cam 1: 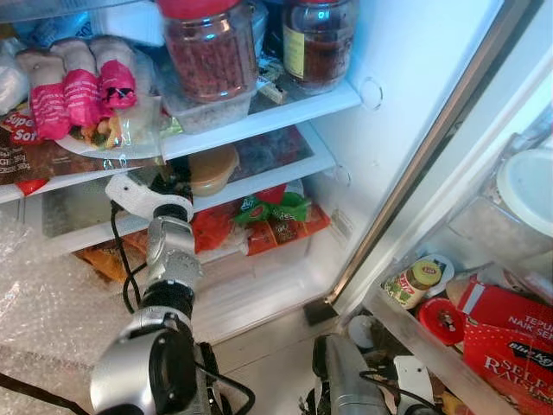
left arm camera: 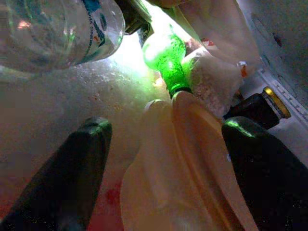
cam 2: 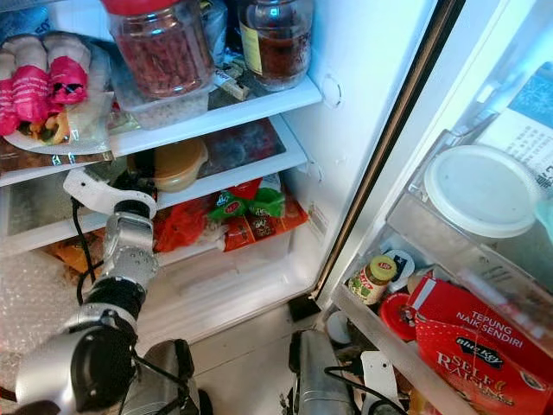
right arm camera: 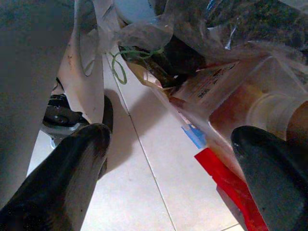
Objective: Restocking fridge
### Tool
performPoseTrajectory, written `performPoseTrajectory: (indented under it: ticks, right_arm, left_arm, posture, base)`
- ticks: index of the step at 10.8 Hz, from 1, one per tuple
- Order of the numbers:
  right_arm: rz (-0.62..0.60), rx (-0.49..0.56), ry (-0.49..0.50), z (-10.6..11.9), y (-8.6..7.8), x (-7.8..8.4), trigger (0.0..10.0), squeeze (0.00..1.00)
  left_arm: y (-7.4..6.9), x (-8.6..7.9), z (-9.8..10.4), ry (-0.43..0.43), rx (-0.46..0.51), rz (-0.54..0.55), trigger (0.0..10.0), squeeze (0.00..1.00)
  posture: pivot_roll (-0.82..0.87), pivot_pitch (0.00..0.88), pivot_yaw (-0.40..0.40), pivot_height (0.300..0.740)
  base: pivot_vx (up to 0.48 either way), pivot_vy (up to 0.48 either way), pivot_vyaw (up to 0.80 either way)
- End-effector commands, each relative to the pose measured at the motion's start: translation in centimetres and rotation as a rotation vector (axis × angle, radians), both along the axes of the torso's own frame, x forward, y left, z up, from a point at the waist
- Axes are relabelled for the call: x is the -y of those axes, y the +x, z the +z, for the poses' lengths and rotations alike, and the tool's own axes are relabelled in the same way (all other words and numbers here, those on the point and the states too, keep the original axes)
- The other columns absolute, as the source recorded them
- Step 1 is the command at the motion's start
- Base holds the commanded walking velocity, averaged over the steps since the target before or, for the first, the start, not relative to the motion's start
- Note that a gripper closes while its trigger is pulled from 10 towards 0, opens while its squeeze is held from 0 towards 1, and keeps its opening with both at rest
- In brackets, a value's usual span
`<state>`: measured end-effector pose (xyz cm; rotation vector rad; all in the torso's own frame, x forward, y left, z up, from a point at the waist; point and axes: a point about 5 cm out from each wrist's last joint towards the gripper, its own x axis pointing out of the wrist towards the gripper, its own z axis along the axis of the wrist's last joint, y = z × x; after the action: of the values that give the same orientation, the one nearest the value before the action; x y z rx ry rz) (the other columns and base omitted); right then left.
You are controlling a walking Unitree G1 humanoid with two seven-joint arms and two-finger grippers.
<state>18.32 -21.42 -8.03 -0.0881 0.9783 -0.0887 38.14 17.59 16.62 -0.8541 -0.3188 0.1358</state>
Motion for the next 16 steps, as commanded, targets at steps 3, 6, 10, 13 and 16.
performPoseTrajectory:
  ticks: [3,6,10,13,16]
  right_arm:
    - [0.010,-0.020,0.020,-0.4,-0.6,-0.7,10.0,0.00]
    - [0.006,-0.019,0.022,-0.4,-0.6,-0.7,10.0,0.00]
    - [0.011,-0.021,0.024,-0.5,-0.7,-0.7,10.0,0.00]
    - [0.012,-0.021,0.024,-0.5,-0.7,-0.7,10.0,0.00]
    - [0.015,-0.021,0.026,-0.5,-0.7,-0.8,10.0,0.00]
  left_arm:
    - [-0.7,0.2,-0.1,0.022,0.024,-0.025,10.0,0.00]
    - [-2.2,0.1,-0.6,0.078,0.032,-0.055,10.0,0.00]
    - [-4.5,1.0,-0.7,0.159,0.035,-0.122,10.0,0.00]
    - [-5.3,1.7,0.0,0.290,0.063,-0.201,10.0,0.00]
    - [-5.8,1.1,-0.7,0.330,0.013,-0.204,10.0,0.00]
  posture:
    - [-0.11,0.199,0.007,0.594]
    - [-0.10,0.201,0.011,0.594]
    - [-0.09,0.202,0.013,0.594]
    - [-0.09,0.199,0.013,0.594]
    - [-0.09,0.197,0.016,0.594]
  base:
    - [0.000,0.000,0.00]
    - [0.000,0.000,0.00]
    - [0.000,0.000,0.00]
    - [0.000,0.000,0.00]
    - [0.000,0.000,0.00]
